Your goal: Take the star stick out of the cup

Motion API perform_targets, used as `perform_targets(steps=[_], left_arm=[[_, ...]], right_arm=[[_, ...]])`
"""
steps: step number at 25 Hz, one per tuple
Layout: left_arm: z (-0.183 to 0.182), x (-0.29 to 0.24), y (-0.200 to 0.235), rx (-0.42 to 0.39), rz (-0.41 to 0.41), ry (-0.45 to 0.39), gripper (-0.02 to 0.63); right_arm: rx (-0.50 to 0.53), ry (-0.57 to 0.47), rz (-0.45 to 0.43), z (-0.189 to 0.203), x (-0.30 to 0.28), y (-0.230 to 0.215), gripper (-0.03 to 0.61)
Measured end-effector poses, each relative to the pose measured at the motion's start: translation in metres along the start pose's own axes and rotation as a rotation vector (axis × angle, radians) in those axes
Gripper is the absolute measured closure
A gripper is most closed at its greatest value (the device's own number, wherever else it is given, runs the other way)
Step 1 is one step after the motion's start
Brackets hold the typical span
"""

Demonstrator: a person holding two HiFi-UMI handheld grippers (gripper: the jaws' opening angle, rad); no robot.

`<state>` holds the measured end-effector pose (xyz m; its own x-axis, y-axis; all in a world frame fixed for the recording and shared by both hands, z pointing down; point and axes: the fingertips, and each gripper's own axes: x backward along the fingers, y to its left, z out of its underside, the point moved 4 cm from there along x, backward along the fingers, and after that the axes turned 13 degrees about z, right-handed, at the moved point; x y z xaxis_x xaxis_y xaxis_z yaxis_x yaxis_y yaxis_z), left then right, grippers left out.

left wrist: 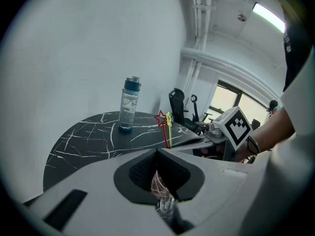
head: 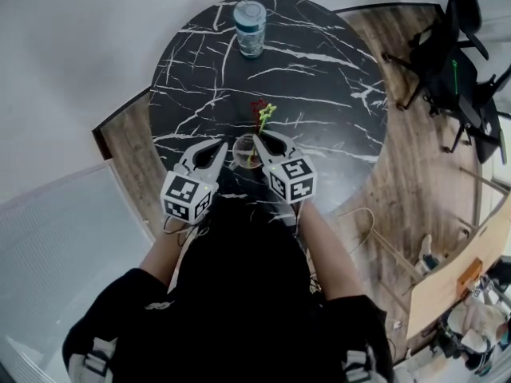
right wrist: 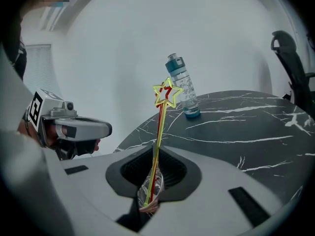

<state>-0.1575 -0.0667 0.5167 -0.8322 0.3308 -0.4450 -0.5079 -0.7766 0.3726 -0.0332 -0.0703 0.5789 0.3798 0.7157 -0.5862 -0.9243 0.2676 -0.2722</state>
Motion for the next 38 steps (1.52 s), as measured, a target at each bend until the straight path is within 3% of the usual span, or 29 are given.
perform_targets(steps=[18, 38], left_arm=[[-0.004, -0.002, -0.003, -0.012, 0.009, -0.001, 0.615], [-0.012, -0.003, -0.030, -0.039, -0.019, -0.021, 0.615]], right_arm=[[-0.043, -0.021, -0.005, -0.002, 0.008, 0.002, 0.566], [-0.041, -0.161, -0.050, -0.033, 0.053, 0.002, 0.568]])
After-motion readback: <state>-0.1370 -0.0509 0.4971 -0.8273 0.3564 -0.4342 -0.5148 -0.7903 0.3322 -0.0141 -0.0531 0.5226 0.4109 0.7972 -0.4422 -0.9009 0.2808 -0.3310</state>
